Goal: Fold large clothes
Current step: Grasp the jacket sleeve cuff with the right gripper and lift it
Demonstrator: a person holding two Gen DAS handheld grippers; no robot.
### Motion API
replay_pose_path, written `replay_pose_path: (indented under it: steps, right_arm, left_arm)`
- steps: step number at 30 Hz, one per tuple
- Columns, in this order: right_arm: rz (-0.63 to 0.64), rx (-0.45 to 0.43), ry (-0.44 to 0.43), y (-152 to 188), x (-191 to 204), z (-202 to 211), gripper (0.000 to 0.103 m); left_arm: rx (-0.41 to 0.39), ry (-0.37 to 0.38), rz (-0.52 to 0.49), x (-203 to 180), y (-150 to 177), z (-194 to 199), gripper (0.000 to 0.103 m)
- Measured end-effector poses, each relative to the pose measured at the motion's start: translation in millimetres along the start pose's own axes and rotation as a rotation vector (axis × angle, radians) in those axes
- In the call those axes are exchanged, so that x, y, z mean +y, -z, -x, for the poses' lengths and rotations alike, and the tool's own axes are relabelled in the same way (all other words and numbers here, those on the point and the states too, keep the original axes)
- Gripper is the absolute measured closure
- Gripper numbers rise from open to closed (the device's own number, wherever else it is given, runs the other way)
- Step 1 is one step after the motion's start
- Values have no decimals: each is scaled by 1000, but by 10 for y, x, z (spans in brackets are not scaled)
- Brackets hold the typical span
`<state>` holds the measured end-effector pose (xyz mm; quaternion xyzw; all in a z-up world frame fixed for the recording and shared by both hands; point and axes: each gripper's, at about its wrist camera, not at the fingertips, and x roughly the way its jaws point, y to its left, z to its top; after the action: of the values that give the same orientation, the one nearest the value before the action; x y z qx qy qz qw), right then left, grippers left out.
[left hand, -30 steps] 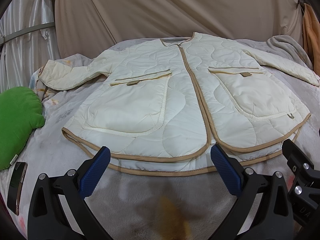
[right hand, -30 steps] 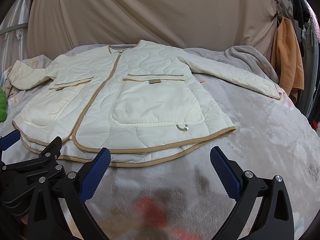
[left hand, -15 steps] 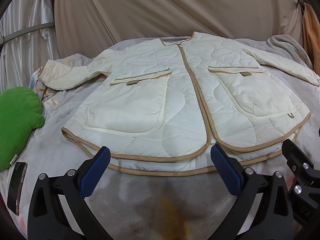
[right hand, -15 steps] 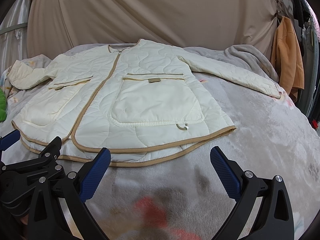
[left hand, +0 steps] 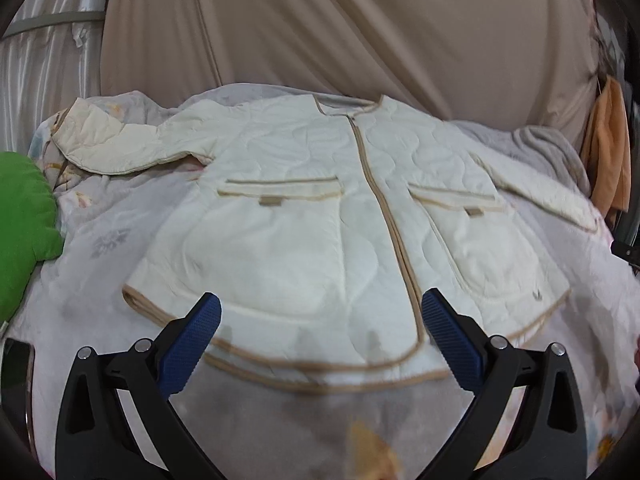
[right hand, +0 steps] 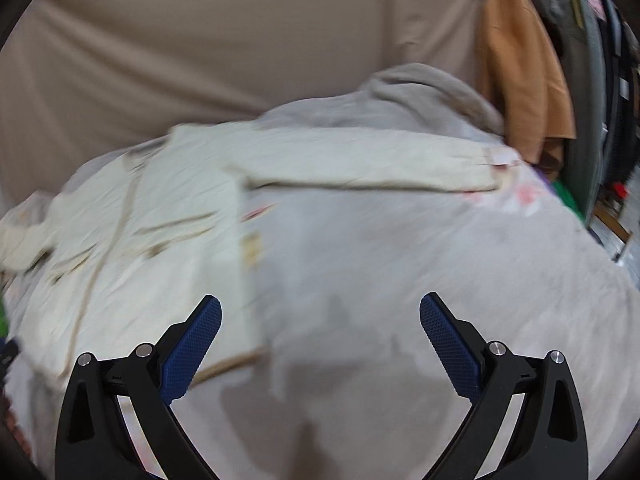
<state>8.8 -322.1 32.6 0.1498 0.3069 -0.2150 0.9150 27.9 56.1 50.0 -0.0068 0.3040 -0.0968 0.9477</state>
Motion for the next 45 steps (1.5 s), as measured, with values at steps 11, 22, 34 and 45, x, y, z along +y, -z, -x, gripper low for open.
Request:
replay_pose_path:
  steps: [11,22,34,45]
  right_arm:
    - [-381,97,69,-956,-1470,-1751,17]
    - [-491,9,74,-1564,-1323,-2166,91]
    - [258,-96,-498,-1929,2811,-1457,92]
    - [636,168,-533,-472,4153,-1790,70]
  left_arm:
    - [-81,-131,-16,293,-667,-384,5]
    - [-60,-149,-64,312,-982,-925,5]
    - [-57,-141,-36,440,-1225,-1076,5]
    - [83,-18,60,703,-1481,-1610,5]
